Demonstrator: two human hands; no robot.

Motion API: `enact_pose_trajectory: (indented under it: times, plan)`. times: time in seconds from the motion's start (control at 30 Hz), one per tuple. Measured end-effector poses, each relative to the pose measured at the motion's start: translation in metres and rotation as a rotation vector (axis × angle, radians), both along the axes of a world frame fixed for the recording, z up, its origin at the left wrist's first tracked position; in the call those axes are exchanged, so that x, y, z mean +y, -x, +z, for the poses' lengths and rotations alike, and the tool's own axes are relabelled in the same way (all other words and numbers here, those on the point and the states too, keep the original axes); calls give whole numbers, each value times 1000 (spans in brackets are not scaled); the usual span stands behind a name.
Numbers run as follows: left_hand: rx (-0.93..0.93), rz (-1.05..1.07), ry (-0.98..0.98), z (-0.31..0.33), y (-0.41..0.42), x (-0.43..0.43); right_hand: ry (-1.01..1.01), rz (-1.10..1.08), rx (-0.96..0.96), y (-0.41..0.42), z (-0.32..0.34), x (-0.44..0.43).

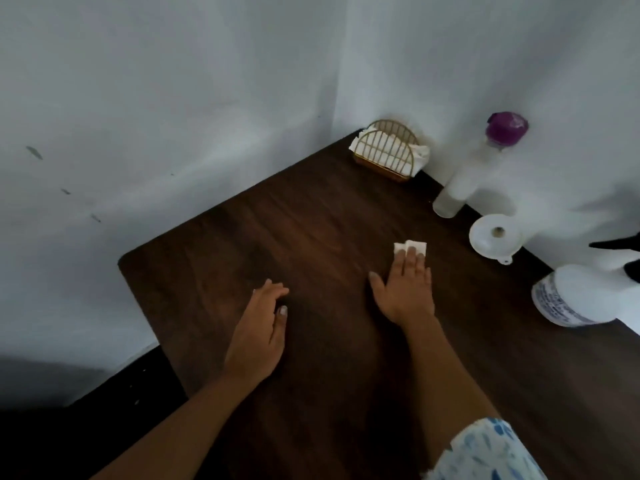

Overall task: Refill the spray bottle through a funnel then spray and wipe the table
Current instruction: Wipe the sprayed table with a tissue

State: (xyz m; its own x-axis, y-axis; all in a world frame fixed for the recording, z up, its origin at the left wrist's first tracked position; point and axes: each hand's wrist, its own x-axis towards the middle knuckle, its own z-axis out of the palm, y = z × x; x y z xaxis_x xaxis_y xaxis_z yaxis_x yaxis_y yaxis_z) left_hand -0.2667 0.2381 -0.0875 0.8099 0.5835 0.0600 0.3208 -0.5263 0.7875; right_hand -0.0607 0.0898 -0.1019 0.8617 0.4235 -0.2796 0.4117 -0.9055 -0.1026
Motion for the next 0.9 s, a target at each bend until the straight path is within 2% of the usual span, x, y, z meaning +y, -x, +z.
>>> enact_pose_trajectory:
  times: [0.1,0.17,0.27,0.33,0.4,0.47,0.57,0.67,0.77,0.9]
  plan:
    - [14,30,34,-8,8,11,40,-31,-5,0,-1,23]
    - [24,17,26,-12,11,15,13,125,-24,20,-3,54]
    - [18,-16,-17,-14,7,23,-55,471,-11,59,-8,104]
    - [16,-12,-33,-11,1,30,-58,594,-1,65,-10,118]
    - [19,-2,-36,-9,-4,44,-91,536,-11,42,-9,121]
    - [29,7,-37,-8,-5,56,-82,376,-38,5,-5,113]
    - [56,-12,-32,-11,-1,70,55,183,27,-49,2,96]
    - [57,-10,-25,-16,2,78,110,142,55,-66,2,102]
    - [34,-3,-10,-17,-3,82,83,250,20,-48,1,138]
    - [-40,-5,-26,-4,-20,93,-87,638,47,12,8,193]
